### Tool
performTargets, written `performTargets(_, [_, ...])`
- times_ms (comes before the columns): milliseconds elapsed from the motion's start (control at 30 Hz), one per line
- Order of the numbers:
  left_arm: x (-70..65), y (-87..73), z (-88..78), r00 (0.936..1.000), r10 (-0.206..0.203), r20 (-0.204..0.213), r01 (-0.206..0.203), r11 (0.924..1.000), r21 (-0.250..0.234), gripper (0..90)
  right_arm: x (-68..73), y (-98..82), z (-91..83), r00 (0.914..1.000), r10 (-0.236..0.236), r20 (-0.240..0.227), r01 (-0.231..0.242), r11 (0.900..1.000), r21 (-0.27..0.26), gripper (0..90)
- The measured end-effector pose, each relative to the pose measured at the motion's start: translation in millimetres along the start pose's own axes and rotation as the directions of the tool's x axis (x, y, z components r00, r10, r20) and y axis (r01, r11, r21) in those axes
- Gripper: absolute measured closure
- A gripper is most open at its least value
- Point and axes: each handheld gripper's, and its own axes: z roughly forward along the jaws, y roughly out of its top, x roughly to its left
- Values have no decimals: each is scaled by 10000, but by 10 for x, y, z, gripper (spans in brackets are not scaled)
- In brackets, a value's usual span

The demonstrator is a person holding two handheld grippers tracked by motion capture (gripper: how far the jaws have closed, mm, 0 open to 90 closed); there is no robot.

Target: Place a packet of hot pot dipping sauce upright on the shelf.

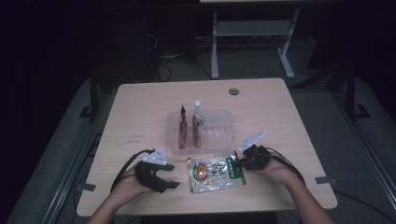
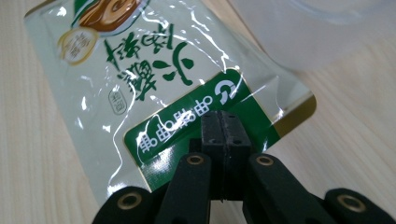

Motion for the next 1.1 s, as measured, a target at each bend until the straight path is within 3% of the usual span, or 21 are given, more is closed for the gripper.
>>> performTargets(100, [-9,72,54,9995,240,-188,-240,9997,-18,318,48,40,26,9999,-90,-78,90,9999,-48,868])
performTargets(267, [19,238,199,9973,612,-412,-617,9980,-127,316,102,43,-97,9968,789,-100,-792,9963,-331,765])
performTargets(400, [35,384,372,9962,755,-440,-765,9968,-216,307,154,-15,-159,9950,989,-145,-994,9942,-399,676])
performTargets(633, [-2,533,611,9848,1547,-790,-1532,9879,253,265,223,-145,-273,9933,1137,-218,-1150,9909,-701,600])
performTargets(667, [-2,537,631,9853,1507,-803,-1489,9885,277,265,232,-149,-287,9905,1333,-334,-1355,9880,-740,600])
performTargets(933, [12,548,754,9838,1531,-935,-1510,9881,291,236,222,-146,-276,9908,1252,-506,-1287,9889,-748,598])
performTargets(1100, [11,541,816,9840,1560,-862,-1505,9863,672,228,209,-155,-255,9893,1330,-601,-1370,9883,-668,590])
